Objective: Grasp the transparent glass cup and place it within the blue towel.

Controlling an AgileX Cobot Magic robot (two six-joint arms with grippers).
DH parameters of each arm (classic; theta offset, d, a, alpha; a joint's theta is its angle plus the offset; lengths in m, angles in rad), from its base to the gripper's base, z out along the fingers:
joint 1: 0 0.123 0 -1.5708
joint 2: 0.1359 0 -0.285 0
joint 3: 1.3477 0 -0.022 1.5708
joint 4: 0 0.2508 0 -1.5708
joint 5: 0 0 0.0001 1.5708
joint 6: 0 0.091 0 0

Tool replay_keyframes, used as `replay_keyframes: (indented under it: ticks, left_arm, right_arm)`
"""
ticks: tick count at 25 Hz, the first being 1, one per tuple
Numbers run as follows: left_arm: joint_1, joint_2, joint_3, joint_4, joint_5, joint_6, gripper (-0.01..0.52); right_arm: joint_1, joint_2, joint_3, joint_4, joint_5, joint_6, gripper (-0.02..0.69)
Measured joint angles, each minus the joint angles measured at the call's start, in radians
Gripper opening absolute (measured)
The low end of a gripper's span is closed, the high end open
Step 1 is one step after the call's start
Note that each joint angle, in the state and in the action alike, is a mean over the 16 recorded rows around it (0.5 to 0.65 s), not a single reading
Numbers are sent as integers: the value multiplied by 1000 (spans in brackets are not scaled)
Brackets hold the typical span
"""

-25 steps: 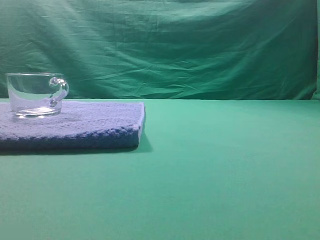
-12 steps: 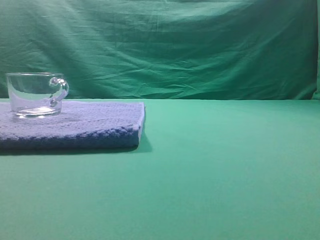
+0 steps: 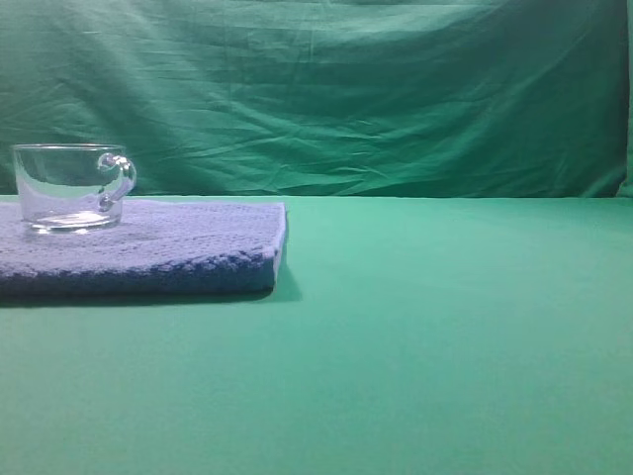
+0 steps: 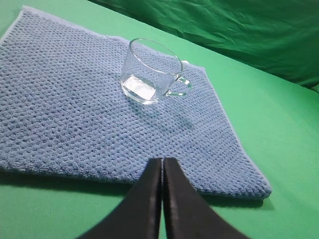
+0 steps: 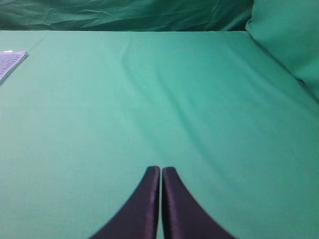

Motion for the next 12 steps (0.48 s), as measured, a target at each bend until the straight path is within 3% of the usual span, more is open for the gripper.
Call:
replay_keyframes:
  ticks: [12]
  left_arm:
    - [0, 0, 0, 0, 0, 0, 0]
  right_arm:
    - [0, 0, 0, 0, 0, 0, 0]
